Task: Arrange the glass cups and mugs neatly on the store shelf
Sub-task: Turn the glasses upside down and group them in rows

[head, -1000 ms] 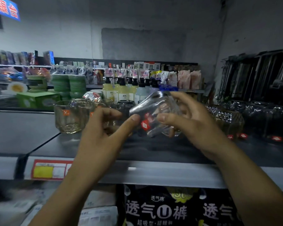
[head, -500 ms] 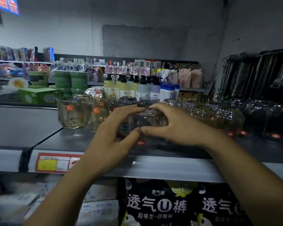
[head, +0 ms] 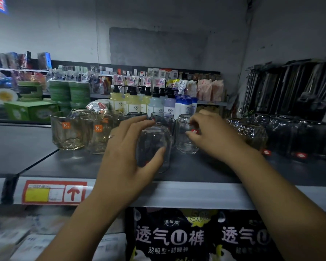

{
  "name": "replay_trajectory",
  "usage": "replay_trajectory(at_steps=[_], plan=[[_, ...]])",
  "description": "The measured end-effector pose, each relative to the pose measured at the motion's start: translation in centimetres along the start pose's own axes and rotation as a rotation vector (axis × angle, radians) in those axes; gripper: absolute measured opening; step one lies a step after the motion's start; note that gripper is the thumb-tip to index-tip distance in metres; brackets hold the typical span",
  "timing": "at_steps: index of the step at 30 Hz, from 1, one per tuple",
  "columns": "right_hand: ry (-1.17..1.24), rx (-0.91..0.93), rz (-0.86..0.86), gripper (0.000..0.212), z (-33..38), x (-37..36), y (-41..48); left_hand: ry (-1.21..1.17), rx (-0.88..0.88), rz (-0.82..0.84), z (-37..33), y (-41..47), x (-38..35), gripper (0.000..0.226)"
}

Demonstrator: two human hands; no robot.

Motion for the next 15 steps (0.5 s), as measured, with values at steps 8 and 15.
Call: replay_trajectory(at_steps=[8,15], plan=[[0.115,0.033,-0.067,0.008,0.5,2.7,-2.5,0.072,-0.086,0.11,-2.9,1.6,-2.4,0.049],[0.37,-0.07,-0.228,0.032,-1.1,4.9,-7.3,0.316,-0.065,0.386,-3.4,3.3,-4.8,0.062]])
Point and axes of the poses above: each hand's wrist, its own y-axis towards the middle knuckle, its own x-axis out of the back of the hand, z = x × y, the point moved 7 cm from there along y, towards the middle knuckle, and after that the axes turned 14 degrees about -y, right-handed, at the moved point
